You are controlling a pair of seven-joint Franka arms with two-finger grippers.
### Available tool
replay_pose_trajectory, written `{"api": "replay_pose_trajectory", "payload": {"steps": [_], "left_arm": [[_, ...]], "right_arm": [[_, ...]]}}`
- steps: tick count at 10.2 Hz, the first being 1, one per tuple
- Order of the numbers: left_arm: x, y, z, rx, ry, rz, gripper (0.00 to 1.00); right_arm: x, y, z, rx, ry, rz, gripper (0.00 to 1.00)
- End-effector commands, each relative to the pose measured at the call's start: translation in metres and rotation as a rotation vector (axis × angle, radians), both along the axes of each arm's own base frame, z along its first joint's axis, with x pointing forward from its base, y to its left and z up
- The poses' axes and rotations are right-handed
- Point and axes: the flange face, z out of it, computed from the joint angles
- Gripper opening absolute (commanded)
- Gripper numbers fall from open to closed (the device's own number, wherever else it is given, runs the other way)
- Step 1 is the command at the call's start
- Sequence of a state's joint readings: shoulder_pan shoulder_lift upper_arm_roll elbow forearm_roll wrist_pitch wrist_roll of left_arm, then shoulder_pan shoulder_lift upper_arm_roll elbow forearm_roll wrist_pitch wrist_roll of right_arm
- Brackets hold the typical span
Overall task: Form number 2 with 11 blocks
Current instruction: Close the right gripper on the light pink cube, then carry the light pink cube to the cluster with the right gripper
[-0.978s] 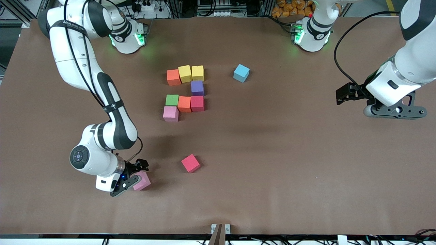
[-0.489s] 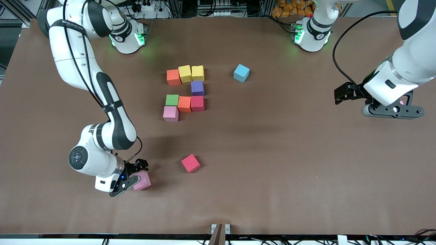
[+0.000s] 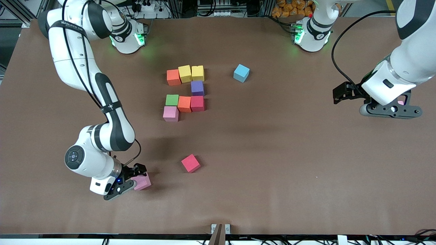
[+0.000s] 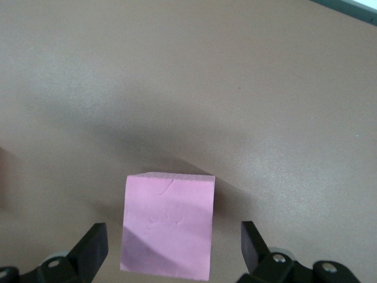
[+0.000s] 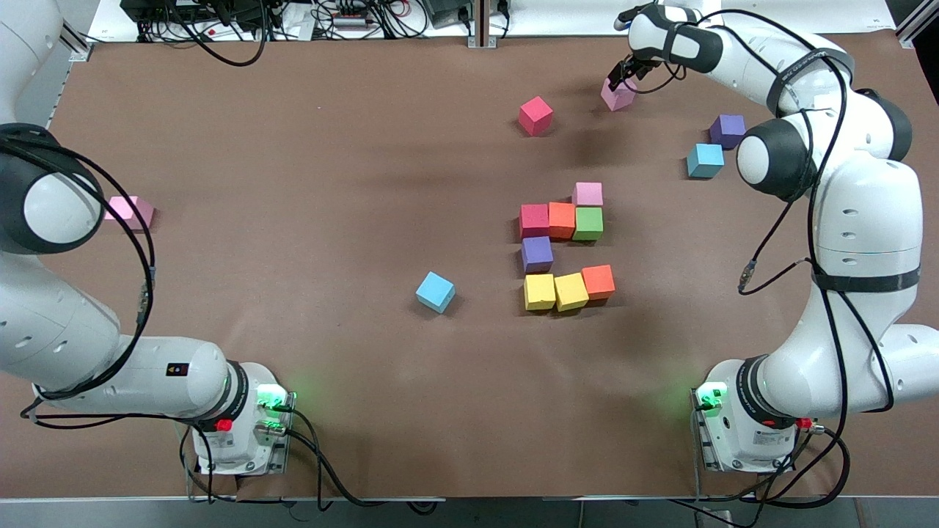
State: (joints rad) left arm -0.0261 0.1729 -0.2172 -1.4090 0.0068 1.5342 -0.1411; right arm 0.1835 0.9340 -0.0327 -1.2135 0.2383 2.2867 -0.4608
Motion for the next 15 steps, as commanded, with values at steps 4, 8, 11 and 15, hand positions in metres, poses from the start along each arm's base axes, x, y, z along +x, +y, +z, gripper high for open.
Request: {"api": "replay_pose_trajectory", "payload": {"steps": [4, 8, 11, 15], "left_arm": [[-0.006, -0.011, 0.006, -0.004, -0.004, 0.012, 1.00], [-0.006, -0.012, 0.005, -0.003, -0.003, 0.019, 1.00], [-0.005, -0.009, 0.005, -0.003, -0.003, 0.025, 1.00], [-0.005, -0.006, 0.006, -0.003, -0.004, 0.030, 1.00]], "right_arm": [[0.007, 0.005, -0.013, 0.025, -0.013, -0.057, 1.00], [0.006, 0.010, -0.012, 0.032, -0.001, -0.103, 0.39], [0.006, 0.016, 0.005, 0.042, 0.009, -0.158, 0.00], [-0.008, 0.023, 0.022, 0.056, 0.056, -0.229, 0.00]]}}
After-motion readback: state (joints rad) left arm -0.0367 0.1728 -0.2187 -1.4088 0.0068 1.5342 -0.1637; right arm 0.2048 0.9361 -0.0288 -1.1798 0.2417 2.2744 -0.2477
